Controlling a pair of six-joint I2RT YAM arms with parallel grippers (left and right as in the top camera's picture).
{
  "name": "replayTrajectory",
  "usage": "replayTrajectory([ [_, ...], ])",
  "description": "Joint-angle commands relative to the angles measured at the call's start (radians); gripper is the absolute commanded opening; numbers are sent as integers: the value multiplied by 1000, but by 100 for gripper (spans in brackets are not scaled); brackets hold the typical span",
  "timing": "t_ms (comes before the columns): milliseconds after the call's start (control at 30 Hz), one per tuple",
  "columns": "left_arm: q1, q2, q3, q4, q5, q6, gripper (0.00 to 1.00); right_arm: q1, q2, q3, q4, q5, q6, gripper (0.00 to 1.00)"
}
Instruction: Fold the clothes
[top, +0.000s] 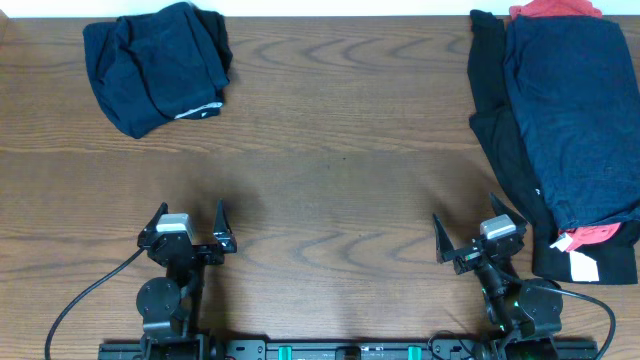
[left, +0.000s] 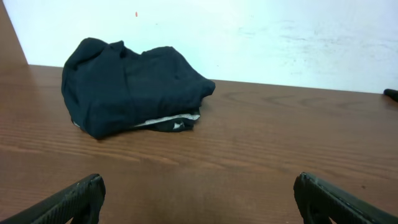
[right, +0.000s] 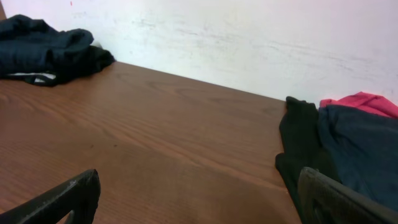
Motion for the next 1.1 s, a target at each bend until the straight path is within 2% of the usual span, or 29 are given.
replayTrajectory([
  [0,4,-9,-29,-14,10,-2,98,-2,-6,-5,2,2,-14,99],
  [1067,4,-9,-29,-14,10,-2,98,-2,-6,-5,2,2,-14,99],
])
